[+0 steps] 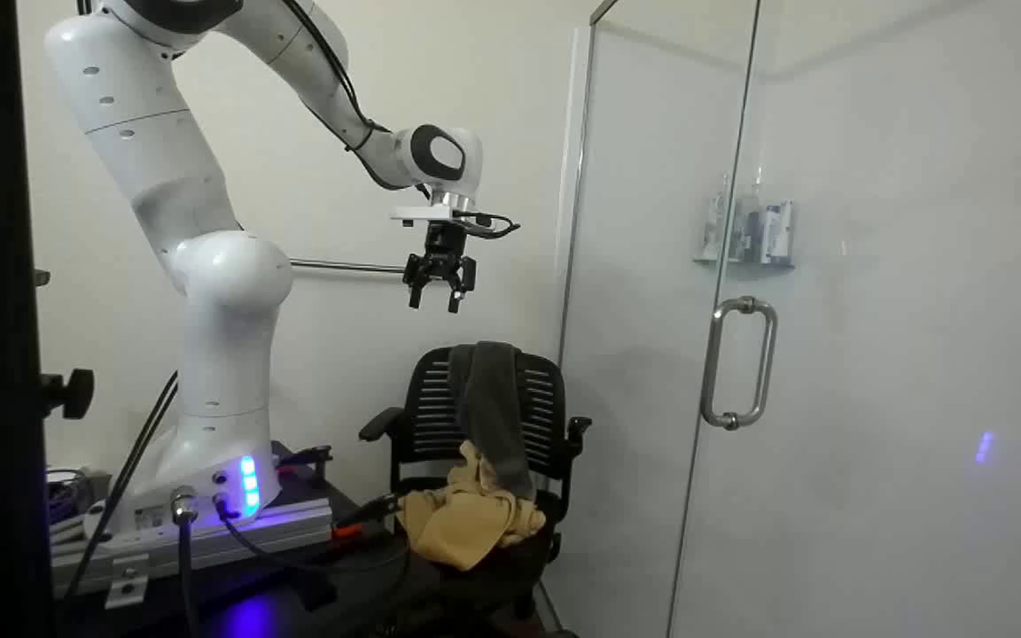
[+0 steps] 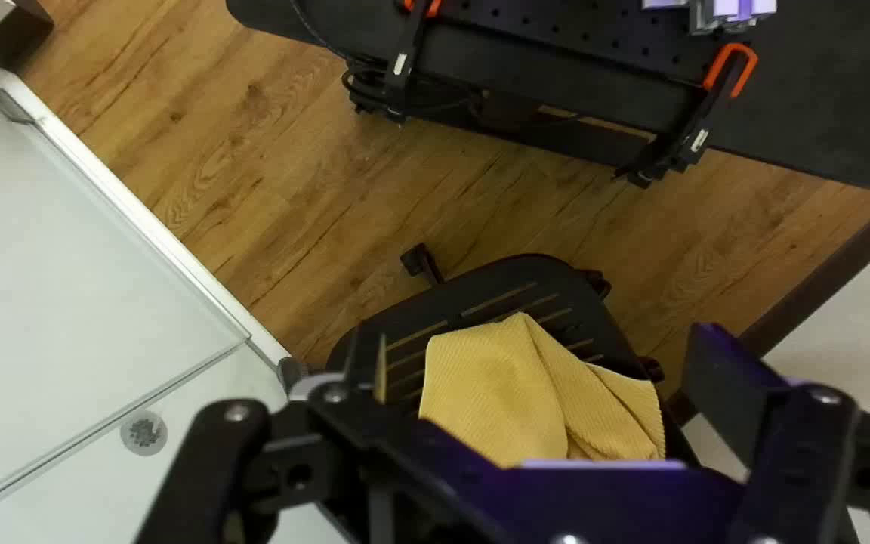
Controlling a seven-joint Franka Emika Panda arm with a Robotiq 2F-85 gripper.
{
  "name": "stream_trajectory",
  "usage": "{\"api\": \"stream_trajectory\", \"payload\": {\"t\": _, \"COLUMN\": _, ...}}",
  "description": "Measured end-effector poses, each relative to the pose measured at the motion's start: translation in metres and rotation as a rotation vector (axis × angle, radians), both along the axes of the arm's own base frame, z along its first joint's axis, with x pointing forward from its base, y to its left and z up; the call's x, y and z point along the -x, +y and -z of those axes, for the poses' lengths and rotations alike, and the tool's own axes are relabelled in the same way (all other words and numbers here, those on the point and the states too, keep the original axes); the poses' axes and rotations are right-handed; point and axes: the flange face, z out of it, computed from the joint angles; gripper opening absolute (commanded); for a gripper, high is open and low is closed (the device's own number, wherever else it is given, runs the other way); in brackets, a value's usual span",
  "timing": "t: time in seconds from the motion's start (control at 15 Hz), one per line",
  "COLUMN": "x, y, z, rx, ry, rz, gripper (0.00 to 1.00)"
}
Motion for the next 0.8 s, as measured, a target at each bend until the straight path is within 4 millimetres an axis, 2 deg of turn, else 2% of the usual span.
{"api": "stream_trajectory", "payload": {"t": 0.27, "x": 0.001, "y": 0.002, "z": 0.004, "rx": -0.002, "ry": 0.032, "rz": -0.037, "gripper": 1.0}}
{"api": "stream_trajectory", "payload": {"t": 0.6, "x": -0.01, "y": 0.023, "z": 0.042, "rx": 0.064, "ry": 0.137, "rz": -0.267, "gripper": 1.0}}
{"api": "stream_trajectory", "payload": {"t": 0.8, "x": -0.025, "y": 0.035, "z": 0.06, "rx": 0.125, "ry": 0.115, "rz": -0.378, "gripper": 1.0}}
